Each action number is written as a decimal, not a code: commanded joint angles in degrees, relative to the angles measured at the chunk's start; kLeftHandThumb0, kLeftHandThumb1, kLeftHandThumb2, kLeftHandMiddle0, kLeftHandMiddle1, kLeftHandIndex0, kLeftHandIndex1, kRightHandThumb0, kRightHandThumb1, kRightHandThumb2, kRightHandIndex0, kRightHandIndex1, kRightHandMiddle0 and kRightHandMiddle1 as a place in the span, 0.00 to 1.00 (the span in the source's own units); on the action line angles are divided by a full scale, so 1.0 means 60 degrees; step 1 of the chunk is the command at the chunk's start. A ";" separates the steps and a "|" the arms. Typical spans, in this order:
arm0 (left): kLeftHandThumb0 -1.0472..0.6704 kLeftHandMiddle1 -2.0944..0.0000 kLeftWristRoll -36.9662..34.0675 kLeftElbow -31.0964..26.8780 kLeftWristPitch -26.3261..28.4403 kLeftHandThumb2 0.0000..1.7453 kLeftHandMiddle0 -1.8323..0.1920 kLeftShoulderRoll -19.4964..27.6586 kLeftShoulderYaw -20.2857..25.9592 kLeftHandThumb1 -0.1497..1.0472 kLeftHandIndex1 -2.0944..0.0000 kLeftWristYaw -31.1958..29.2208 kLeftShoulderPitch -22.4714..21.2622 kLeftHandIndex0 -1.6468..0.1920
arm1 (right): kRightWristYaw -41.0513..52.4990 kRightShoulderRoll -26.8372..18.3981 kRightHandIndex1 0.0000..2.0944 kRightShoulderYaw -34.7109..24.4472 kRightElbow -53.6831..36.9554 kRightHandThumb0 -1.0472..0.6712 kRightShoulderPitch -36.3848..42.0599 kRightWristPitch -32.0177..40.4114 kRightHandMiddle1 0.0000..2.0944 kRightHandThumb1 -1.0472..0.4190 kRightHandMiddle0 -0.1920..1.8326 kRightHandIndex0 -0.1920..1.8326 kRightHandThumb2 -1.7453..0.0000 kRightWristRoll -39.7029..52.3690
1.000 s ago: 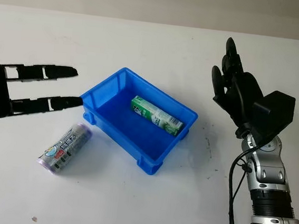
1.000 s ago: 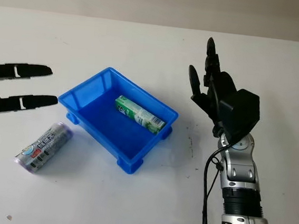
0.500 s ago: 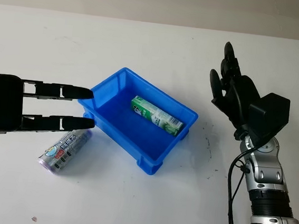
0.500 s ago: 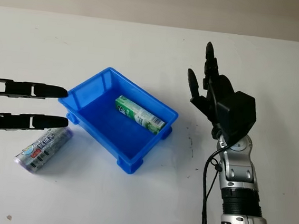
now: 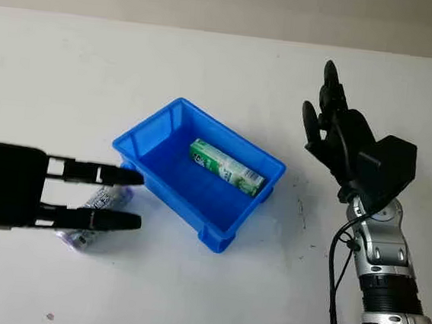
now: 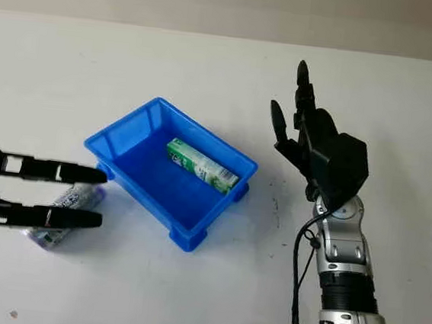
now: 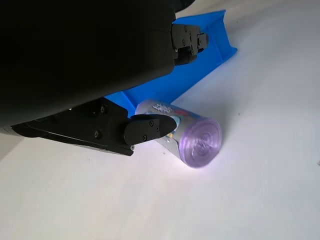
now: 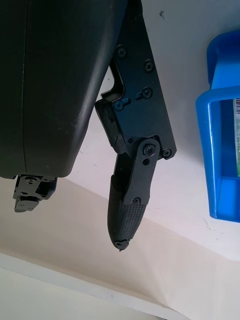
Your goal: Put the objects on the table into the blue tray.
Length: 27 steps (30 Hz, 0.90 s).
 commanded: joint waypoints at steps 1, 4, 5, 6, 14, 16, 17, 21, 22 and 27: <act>0.58 0.97 -0.0019 -0.0039 0.0057 0.27 0.93 0.0267 0.0064 1.00 0.97 -0.0117 0.0202 0.93 | -0.0018 0.0042 0.00 -0.0096 0.0020 0.19 0.0006 -0.0088 0.00 0.00 0.00 0.00 0.65 0.0086; 0.60 0.98 -0.0129 0.0001 -0.0006 0.29 0.94 0.0250 0.0055 1.00 0.97 -0.0419 0.0368 0.93 | 0.0006 0.0056 0.00 -0.0100 -0.0094 0.19 0.0034 0.0070 0.00 0.00 0.00 0.00 0.65 0.0174; 0.60 0.98 -0.0164 -0.0001 0.0003 0.29 0.94 0.0251 0.0062 1.00 0.97 -0.0577 0.0436 0.93 | -0.0032 0.0052 0.00 -0.0093 -0.0147 0.19 0.0060 0.0112 0.00 0.00 0.00 0.00 0.65 0.0157; 0.60 0.98 -0.0226 0.0006 0.0014 0.30 0.94 0.0237 0.0077 1.00 0.97 -0.0691 0.0512 0.93 | -0.0044 0.0044 0.00 -0.0095 -0.0181 0.19 0.0087 0.0098 0.00 0.00 0.00 0.00 0.66 0.0154; 0.55 0.96 -0.0066 0.0591 -0.0002 0.33 0.88 -0.0787 -0.0366 1.00 0.95 -0.1026 -0.0052 0.86 | 0.0065 -0.0050 0.00 -0.0152 -0.0598 0.19 0.0242 0.0217 0.00 0.00 0.00 0.00 0.66 0.0258; 0.55 0.96 0.0166 0.0783 0.0008 0.33 0.87 -0.1105 -0.0610 1.00 0.96 -0.1030 -0.0388 0.85 | 0.0095 -0.0056 0.00 -0.0172 -0.0707 0.19 0.0295 0.0260 0.00 0.00 0.00 0.00 0.66 0.0282; 0.56 0.96 0.0352 0.0825 0.0043 0.33 0.86 -0.1246 -0.0761 1.00 0.96 -0.1085 -0.0610 0.85 | 0.0101 -0.0058 0.00 -0.0185 -0.0755 0.19 0.0321 0.0287 0.00 0.00 0.00 0.00 0.66 0.0289; 0.59 0.97 0.0938 0.1048 -0.0100 0.30 0.87 -0.1869 -0.1437 1.00 0.97 -0.1525 -0.1740 0.86 | 0.0162 -0.0062 0.00 -0.0251 -0.0976 0.19 0.0420 0.0439 0.00 0.00 0.00 0.00 0.65 0.0393; 0.59 0.97 0.1043 0.1225 -0.0117 0.27 0.86 -0.2065 -0.1637 1.00 0.96 -0.1515 -0.1998 0.84 | 0.0167 -0.0086 0.00 -0.0252 -0.1042 0.19 0.0451 0.0490 0.00 0.00 0.00 0.00 0.65 0.0382; 0.57 0.96 0.1823 0.2033 -0.0128 0.23 0.84 -0.2947 -0.2872 1.00 0.96 -0.1342 -0.3340 0.82 | 0.0227 -0.0107 0.00 -0.0363 -0.1223 0.19 0.0570 0.0579 0.00 0.00 0.00 0.00 0.66 0.0461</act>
